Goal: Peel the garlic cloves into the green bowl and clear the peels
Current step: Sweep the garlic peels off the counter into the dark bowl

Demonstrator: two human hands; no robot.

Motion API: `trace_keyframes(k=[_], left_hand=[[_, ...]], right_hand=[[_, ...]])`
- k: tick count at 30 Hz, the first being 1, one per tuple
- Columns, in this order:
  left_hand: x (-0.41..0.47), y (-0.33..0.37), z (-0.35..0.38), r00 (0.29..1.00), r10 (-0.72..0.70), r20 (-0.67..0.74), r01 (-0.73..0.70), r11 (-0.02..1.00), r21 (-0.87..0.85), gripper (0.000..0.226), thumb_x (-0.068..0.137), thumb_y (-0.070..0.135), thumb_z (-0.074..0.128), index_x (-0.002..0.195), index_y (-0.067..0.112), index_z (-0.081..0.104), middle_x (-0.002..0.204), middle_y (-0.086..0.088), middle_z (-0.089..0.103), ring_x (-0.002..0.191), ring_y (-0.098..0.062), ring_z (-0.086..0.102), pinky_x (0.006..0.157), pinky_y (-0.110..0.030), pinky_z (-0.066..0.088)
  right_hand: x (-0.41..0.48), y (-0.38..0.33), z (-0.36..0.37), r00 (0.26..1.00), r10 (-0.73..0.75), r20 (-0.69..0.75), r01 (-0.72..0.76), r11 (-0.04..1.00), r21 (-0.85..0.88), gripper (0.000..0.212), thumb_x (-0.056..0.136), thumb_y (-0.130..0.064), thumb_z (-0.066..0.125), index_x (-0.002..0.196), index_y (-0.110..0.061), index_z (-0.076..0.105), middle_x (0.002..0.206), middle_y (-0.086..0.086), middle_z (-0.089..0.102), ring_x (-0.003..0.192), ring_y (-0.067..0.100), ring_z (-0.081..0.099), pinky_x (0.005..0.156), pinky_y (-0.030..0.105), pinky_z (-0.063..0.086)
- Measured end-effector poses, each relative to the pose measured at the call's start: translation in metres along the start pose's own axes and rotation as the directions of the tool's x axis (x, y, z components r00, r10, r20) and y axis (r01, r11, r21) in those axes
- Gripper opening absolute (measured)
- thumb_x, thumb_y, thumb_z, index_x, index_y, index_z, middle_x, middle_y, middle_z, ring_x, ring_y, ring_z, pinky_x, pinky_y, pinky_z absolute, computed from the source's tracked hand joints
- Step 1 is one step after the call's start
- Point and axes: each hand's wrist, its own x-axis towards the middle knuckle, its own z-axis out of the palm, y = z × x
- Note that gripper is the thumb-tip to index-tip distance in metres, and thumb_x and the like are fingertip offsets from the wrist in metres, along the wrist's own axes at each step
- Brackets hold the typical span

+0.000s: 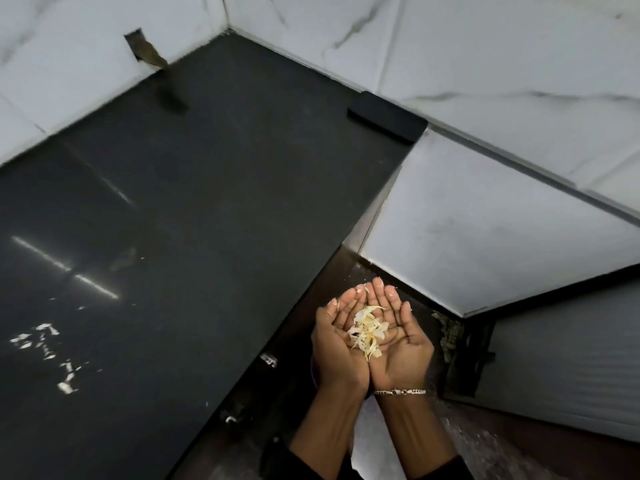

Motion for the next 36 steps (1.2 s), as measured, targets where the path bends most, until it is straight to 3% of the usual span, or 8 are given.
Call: trace_keyframes(k=[6,12,16,20,24,28,33,36], left_hand=[[0.067,-0.058,-0.046,0.994,-0.044,-0.105,0.052,0.996,0.076,0.041,0.104,0.021,0.038,0.098,-0.002,0.071,0.107,-0.020,0.075,0.101,-0.026,0.073,0.085,-0.038,0.055],[0.138,-0.103,-0.103,0.983,-0.078,-0.167,0.099,0.987,0.123,0.039,0.102,0.021,0.040,0.103,-0.002,0.071,0.109,-0.018,0.075,0.092,-0.022,0.076,0.081,-0.035,0.054],[0.190,-0.133,-0.139,0.976,-0.090,-0.198,0.122,0.981,0.153,0.039,0.102,0.022,0.039,0.105,-0.002,0.070,0.108,-0.017,0.075,0.095,-0.023,0.074,0.078,-0.034,0.055],[0.234,-0.156,-0.167,0.968,-0.102,-0.227,0.138,0.980,0.145,0.041,0.102,0.023,0.040,0.104,-0.004,0.070,0.109,-0.020,0.074,0.104,-0.028,0.070,0.092,-0.040,0.053],[0.272,-0.177,-0.191,0.963,-0.111,-0.244,0.151,0.977,0.149,0.042,0.104,0.024,0.037,0.101,-0.003,0.069,0.104,-0.019,0.073,0.095,-0.027,0.069,0.080,-0.037,0.053],[0.305,-0.203,-0.212,0.962,-0.106,-0.250,0.156,0.969,0.193,0.045,0.105,0.025,0.033,0.101,-0.001,0.069,0.096,-0.015,0.075,0.093,-0.028,0.068,0.080,-0.038,0.052],[0.338,-0.223,-0.235,0.975,-0.071,-0.212,0.136,0.940,0.312,0.050,0.107,0.034,0.032,0.105,-0.001,0.068,0.105,-0.018,0.072,0.098,-0.028,0.068,0.081,-0.037,0.052],[0.347,-0.230,-0.251,0.984,-0.003,-0.177,0.084,0.887,0.453,0.054,0.107,0.042,0.033,0.107,0.002,0.069,0.114,-0.016,0.072,0.104,-0.025,0.068,0.085,-0.034,0.052]], right_hand=[[0.047,0.002,-0.085,0.992,0.018,-0.123,-0.014,0.999,0.036,0.048,0.104,-0.027,0.038,0.103,-0.001,0.078,0.131,0.016,0.066,0.120,0.029,0.065,0.099,0.047,0.050],[0.100,0.024,-0.170,0.971,0.024,-0.239,-0.017,0.999,0.031,0.047,0.103,-0.026,0.041,0.092,0.000,0.080,0.124,0.019,0.069,0.115,0.031,0.067,0.092,0.046,0.055],[0.140,0.039,-0.222,0.957,0.003,-0.290,0.008,0.999,0.036,0.039,0.098,-0.026,0.048,0.094,0.000,0.076,0.121,0.020,0.070,0.117,0.033,0.065,0.099,0.047,0.053],[0.174,0.050,-0.263,0.954,-0.007,-0.301,0.021,0.999,0.043,0.035,0.086,-0.025,0.054,0.106,0.002,0.068,0.122,0.021,0.069,0.113,0.031,0.067,0.095,0.045,0.055],[0.209,0.066,-0.308,0.945,0.002,-0.326,0.018,0.998,0.059,0.038,0.084,-0.025,0.054,0.109,0.002,0.064,0.128,0.024,0.065,0.119,0.033,0.063,0.105,0.047,0.048],[0.237,0.074,-0.349,0.930,0.013,-0.368,0.004,0.999,0.046,0.031,0.099,-0.023,0.048,0.098,0.000,0.068,0.105,0.021,0.071,0.106,0.036,0.065,0.112,0.051,0.039],[0.268,0.081,-0.385,0.912,-0.025,-0.409,-0.010,0.996,-0.084,0.038,0.102,-0.030,0.046,0.090,0.000,0.067,0.090,0.021,0.070,0.094,0.037,0.065,0.104,0.052,0.045],[0.285,0.087,-0.405,0.892,-0.126,-0.433,0.001,0.961,-0.277,0.044,0.102,-0.032,0.048,0.075,-0.004,0.069,0.075,0.015,0.067,0.078,0.030,0.063,0.090,0.045,0.049]])
